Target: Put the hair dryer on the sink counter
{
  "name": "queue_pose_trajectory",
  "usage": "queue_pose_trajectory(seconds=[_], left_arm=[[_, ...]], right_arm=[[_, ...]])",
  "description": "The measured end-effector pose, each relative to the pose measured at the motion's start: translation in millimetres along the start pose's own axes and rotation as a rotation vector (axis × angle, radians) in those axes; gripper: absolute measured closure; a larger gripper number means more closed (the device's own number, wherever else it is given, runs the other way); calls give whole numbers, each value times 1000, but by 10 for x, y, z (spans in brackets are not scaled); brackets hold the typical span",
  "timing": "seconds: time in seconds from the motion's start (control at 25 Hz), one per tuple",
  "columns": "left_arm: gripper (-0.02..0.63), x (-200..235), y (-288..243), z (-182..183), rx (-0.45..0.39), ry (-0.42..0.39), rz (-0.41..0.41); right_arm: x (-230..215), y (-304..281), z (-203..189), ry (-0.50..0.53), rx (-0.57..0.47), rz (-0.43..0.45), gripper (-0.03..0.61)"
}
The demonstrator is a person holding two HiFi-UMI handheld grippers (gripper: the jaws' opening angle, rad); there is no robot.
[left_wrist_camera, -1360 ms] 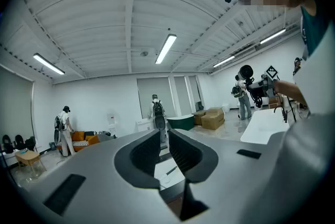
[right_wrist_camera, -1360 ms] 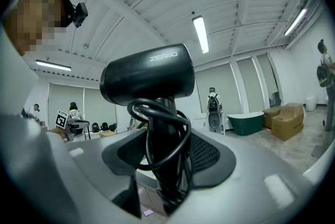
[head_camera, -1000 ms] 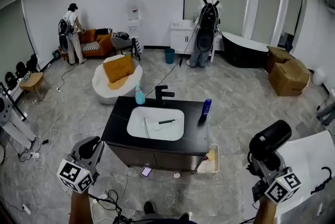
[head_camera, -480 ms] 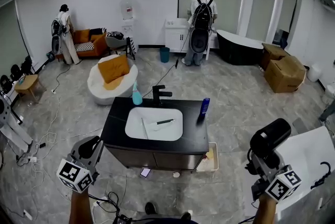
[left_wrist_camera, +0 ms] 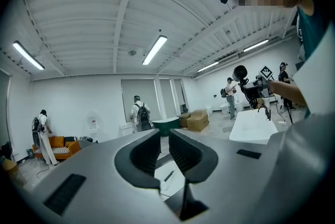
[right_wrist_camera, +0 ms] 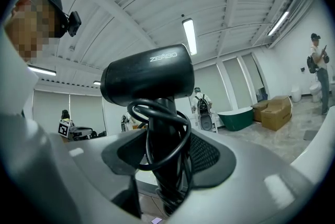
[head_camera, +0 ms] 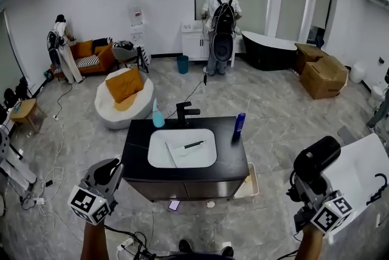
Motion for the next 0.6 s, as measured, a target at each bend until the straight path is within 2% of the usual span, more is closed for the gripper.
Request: queue_pose_trajectory(seconds=[0.28,0.6], left_arm=[[568,205,-239,-201,-36,-22,-83],[578,326,-657,-182,-72,-29,-141]], right_arm=[[204,-175,-224,-5,-33,-40,322],[316,-501,-253,3,-9,-51,322]])
Point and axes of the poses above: the fingertips, and each gripper's own axes: y backward along the fingers, x to its left, z out of its top, the point moved 2 cm from there along y, backward along the fingers, and after that the axes turned 13 degrees about -y, right-handed, at the moved point
